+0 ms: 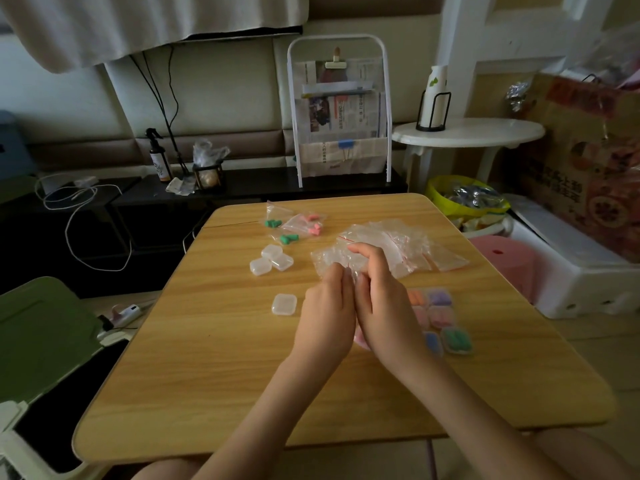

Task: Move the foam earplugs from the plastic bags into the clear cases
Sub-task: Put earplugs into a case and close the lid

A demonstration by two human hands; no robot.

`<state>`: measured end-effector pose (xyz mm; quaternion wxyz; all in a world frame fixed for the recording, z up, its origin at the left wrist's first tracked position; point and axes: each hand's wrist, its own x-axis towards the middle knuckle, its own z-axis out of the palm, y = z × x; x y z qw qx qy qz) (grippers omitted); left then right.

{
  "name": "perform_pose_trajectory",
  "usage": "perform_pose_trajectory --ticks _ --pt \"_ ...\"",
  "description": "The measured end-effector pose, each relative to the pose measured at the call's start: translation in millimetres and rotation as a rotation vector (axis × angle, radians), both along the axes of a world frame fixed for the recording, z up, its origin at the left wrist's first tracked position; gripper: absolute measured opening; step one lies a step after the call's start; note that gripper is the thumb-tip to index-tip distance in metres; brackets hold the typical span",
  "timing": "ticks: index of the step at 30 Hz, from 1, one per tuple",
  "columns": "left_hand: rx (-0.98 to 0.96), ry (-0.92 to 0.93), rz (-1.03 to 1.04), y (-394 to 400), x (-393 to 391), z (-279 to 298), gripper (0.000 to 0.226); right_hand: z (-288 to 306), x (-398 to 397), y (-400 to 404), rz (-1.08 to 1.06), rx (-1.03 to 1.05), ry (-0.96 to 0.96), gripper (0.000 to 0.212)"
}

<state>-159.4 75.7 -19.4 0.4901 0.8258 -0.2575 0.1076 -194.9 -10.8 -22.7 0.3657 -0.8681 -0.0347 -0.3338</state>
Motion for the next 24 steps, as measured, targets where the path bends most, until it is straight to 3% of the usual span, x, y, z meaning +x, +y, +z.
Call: perform_pose_trajectory --ticks 6,12,18,24 --pt "0.228 -0.193 0.100 3 -2 0 0.013 0 -5 3 -0.046 -0.078 0.031 0.025" --pt "0.428 -0.190 0.159 2 -2 5 0.013 -4 -1 8 -0.193 -0.291 -0.035 0.036" --pt "0.501 -0.272 0.173 2 -3 5 0.010 -11 6 11 -0.315 -0.411 -0.005 0.047" --pt "0.650 -0.359 0.193 1 1 2 0.039 -12 8 14 -0.367 -0.465 -0.019 0.049"
